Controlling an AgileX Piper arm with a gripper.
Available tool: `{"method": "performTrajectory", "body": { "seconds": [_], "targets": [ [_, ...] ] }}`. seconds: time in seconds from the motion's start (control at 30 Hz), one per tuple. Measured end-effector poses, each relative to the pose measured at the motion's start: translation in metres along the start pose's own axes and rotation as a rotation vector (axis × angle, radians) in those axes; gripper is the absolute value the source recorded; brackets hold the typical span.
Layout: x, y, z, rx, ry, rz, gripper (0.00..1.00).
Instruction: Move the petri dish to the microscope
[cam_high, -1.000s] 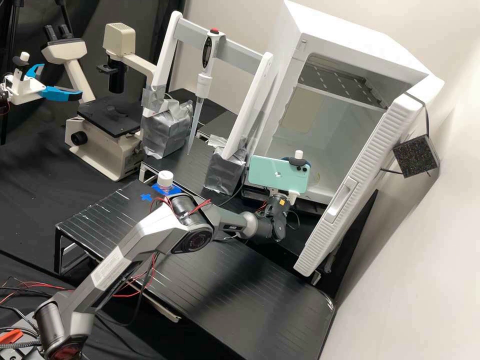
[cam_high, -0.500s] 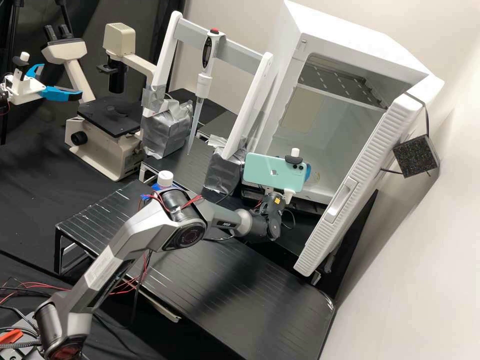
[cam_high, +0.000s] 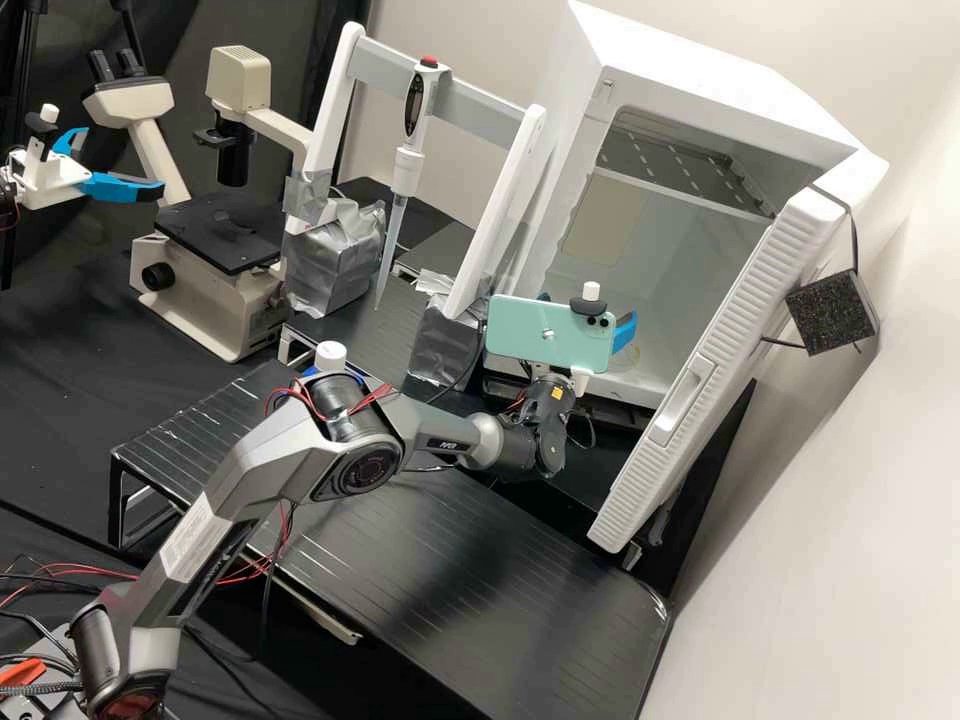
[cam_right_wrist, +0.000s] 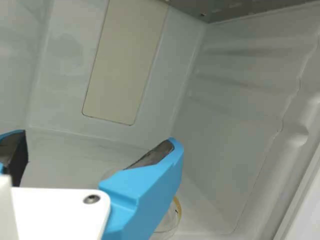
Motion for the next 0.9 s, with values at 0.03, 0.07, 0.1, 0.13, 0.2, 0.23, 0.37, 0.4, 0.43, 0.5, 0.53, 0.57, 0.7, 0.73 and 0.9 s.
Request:
{"method": "performTrajectory", "body": {
  "seconds": [0.03, 0.07, 0.1, 0.13, 0.2, 0.23, 0.37, 0.4, 0.43, 0.5, 0.53, 0.57, 0.7, 0.73, 0.9],
  "targets": [
    [0.001, -0.001, 0.003, 0.0, -0.004, 0.001, 1.0],
    [0.002, -0.003, 0.007, 0.003, -0.01, -0.003, 1.0],
    [0.002, -0.005, 0.01, 0.005, -0.017, -0.006, 1.0],
    [0.002, -0.006, 0.015, 0.006, -0.029, -0.008, 1.0],
    [0.002, -0.008, 0.022, 0.016, -0.053, -0.004, 1.0],
    [0.002, -0.009, 0.025, 0.023, -0.064, -0.002, 1.0],
    [-0.002, -0.009, 0.037, 0.054, -0.099, 0.028, 1.0],
    [-0.003, -0.007, 0.039, 0.057, -0.104, 0.036, 1.0],
    [-0.004, -0.006, 0.039, 0.064, -0.107, 0.045, 1.0],
    [-0.003, -0.003, 0.04, 0.083, -0.11, 0.074, 1.0],
    [-0.003, -0.001, 0.04, 0.095, -0.112, 0.095, 1.0],
    [-0.002, 0.001, 0.041, 0.103, -0.111, 0.111, 1.0],
    [-0.001, 0.003, 0.044, 0.119, -0.107, 0.141, 1.0],
    [-0.001, 0.002, 0.044, 0.121, -0.108, 0.141, 1.0],
    [0.001, 0.001, 0.043, 0.122, -0.105, 0.138, 1.0]
  ]
}}
